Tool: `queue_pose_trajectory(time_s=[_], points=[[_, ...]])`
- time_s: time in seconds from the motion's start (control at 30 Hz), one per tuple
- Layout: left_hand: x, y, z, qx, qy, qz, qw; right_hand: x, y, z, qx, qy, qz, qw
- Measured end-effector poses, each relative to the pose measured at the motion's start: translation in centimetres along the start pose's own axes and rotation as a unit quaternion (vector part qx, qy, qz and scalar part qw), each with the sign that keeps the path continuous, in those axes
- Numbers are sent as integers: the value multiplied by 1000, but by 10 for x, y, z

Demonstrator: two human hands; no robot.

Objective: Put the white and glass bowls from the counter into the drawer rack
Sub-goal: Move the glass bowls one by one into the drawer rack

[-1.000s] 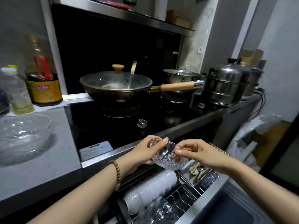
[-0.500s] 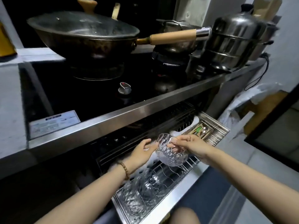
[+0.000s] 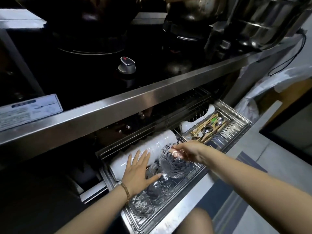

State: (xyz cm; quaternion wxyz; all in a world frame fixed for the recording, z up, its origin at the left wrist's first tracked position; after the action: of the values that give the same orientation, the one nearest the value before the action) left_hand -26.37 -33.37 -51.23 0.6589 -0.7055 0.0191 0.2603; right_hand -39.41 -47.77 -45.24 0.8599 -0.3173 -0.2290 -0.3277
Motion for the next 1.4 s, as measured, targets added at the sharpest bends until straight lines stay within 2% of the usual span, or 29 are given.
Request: queue_pose_trajectory(time_s=[0.3,0.43,0.73,0.87,1.17,1.3,1.4], points=[[0,3,1,-27,3,-8,1000,-20,26,-33,84,73,101,989],[0,4,1,-32,5,-2,999,-31,37,-39,114,87,192,971],[2,5,1,-37,5,-3,999,-36,51,-38,178,87,110,974],[2,6,1,-31,4,-4,999,-32,50,-34,192,73,121,971],[0,2,0,4,-1,-1,1000,-20,40,-21,144,-12,200,969],[-4,-16,-4,33,-28,40,998,0,28,-4,79,-79,210,971],[-10,-41,-6,9,-52,87,995,21,9,24,30,-150,178,972]])
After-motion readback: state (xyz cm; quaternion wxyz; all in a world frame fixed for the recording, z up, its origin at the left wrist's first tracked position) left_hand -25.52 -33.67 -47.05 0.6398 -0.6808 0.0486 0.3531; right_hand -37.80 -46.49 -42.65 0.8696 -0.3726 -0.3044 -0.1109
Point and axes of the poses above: each hand's wrist, its own z-axis away from the middle knuckle, its own y-axis out of the palm, x = y × z, the point moved 6 cm from there along -z, towards the middle knuckle, and after that the axes turned 13 degrees about -x, right-handed, at the moved point
